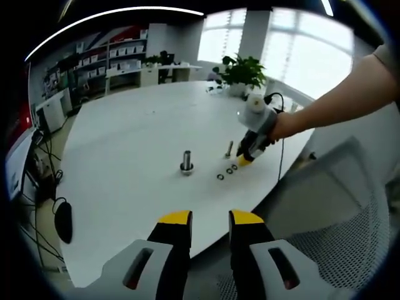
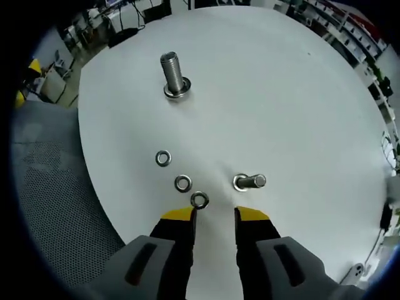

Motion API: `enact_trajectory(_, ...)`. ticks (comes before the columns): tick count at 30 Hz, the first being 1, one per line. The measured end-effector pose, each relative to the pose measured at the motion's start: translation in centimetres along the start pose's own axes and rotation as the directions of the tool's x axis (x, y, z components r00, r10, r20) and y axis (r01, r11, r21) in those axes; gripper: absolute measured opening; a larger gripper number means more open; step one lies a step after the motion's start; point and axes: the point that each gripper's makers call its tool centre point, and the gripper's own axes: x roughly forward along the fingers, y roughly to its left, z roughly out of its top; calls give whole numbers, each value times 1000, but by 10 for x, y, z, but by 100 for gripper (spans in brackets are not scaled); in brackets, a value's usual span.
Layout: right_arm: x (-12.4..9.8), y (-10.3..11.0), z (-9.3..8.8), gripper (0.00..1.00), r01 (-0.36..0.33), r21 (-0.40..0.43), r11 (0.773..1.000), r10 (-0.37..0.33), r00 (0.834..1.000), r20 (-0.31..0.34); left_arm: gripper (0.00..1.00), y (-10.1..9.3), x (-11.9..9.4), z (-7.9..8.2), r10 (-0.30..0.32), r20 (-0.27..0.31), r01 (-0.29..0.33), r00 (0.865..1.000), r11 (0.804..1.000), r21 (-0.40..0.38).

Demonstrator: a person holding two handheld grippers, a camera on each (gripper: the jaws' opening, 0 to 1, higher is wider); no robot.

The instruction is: Place the washer onto the threaded stud by aligning its center hole with the stud, sliding it down to the base, and recovering from edge contact or off-axis alignment until the washer reaches the visible bottom stop.

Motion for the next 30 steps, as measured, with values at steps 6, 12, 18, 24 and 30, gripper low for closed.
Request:
enact_trajectory(6, 12, 9, -1, 27, -15, -48, 999, 14, 1000, -26, 21, 1, 0, -1, 5, -3, -5, 1000, 1000, 1)
enact_trajectory(12, 13, 5, 6, 24, -28, -45, 999, 27, 999, -17, 21, 1, 1, -3, 4, -14, -4, 1000, 1000, 0)
enact_trajectory(18, 14, 5, 7, 22, -38, -44, 998, 36, 999, -39, 21, 1, 1, -3, 4, -15, -4, 1000, 1000, -4)
enact_trajectory(24, 12, 8, 5, 15, -40, -79, 996, 37, 999, -37, 21, 0, 1, -2, 2, -11, -2, 1000, 1000, 2)
enact_trajectory(30, 14, 6, 6, 14, -66, -74, 995, 59, 994, -90, 21, 0, 1, -2, 4, -13, -4, 1000, 1000, 1)
